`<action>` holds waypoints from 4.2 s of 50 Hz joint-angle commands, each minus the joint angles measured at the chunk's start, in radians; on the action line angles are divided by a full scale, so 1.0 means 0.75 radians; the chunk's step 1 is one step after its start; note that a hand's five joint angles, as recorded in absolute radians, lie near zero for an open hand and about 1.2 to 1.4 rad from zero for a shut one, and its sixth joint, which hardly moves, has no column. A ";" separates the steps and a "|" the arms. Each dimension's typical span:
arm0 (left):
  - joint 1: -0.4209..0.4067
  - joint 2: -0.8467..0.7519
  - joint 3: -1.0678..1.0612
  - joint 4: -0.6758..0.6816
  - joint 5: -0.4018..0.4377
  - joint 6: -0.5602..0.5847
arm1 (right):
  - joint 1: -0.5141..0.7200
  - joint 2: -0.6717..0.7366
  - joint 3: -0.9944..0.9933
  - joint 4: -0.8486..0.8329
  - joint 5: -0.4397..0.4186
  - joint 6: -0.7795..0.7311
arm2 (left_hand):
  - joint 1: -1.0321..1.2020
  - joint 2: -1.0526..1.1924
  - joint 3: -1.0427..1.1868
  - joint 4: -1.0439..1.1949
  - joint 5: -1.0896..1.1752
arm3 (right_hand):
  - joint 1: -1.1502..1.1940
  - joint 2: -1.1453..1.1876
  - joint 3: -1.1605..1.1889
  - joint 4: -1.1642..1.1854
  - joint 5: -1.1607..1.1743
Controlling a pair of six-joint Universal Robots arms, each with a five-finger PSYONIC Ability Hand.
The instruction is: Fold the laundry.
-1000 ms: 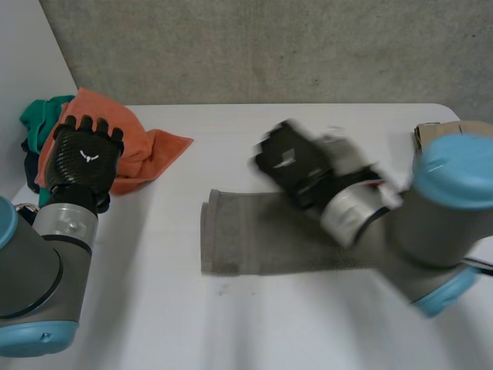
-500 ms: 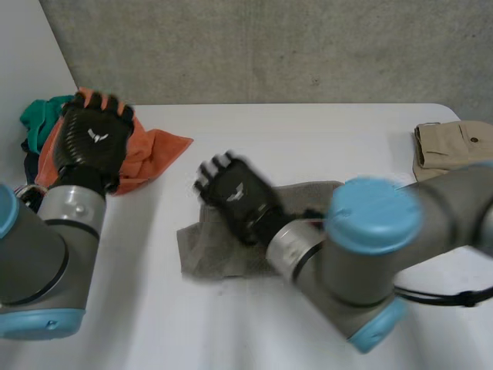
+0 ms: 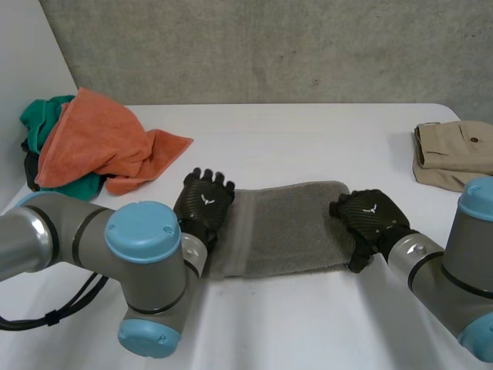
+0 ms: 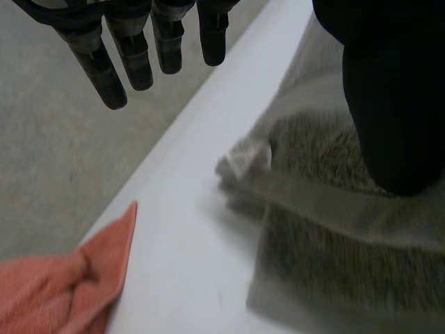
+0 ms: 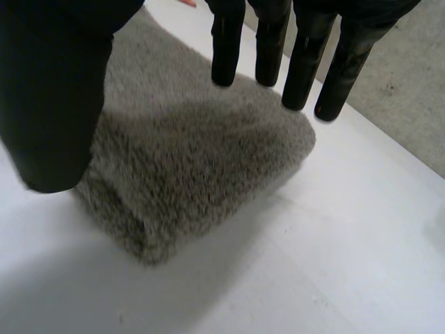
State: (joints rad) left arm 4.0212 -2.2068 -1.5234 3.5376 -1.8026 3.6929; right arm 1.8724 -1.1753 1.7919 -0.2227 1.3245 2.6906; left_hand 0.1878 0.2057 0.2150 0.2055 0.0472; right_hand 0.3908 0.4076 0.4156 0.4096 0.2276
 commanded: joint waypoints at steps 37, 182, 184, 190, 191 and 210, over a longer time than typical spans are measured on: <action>0.230 0.578 -0.345 -0.008 -0.153 0.018 | 0.751 0.317 -0.328 -0.296 -0.234 -0.886 | 0.019 -0.005 -0.018 -0.005 -0.027 | 1.148 1.126 1.115 1.123 1.133; 0.263 0.547 0.137 -0.463 0.741 -0.396 | -0.529 0.824 -1.176 -0.854 -0.224 -0.031 | 0.062 0.038 0.025 0.038 0.016 | 1.341 1.318 1.308 1.316 1.325; 0.261 0.549 0.129 -0.458 0.741 -0.396 | -0.566 0.884 -1.184 -0.881 -0.242 -0.041 | 0.062 0.038 0.025 0.038 0.016 | 1.341 1.318 1.308 1.316 1.325; 0.257 0.576 0.109 -0.454 0.743 -0.396 | -0.672 1.064 -1.197 -0.887 -0.273 -0.151 | 0.062 0.038 0.025 0.038 0.016 | 1.341 1.318 1.308 1.316 1.325; 0.255 0.576 0.109 -0.454 0.743 -0.396 | -0.686 1.068 -1.189 -0.887 -0.281 -0.176 | 0.062 0.038 0.025 0.038 0.016 | 1.341 1.318 1.308 1.316 1.325; 0.230 0.590 0.109 -0.454 0.743 -0.398 | -0.860 0.806 -0.945 -0.716 -0.435 -0.231 | 0.062 0.038 0.025 0.038 0.016 | -0.288 -0.311 -0.321 -0.313 -0.304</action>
State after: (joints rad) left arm 4.2001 -1.7702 -1.4425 3.1968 -1.2457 3.3946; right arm 1.2222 -0.5111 1.0438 -0.8444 0.9594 2.5112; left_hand 0.1909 0.2057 0.2151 0.2056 0.0471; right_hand 0.4263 0.4802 0.4894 0.5266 0.3508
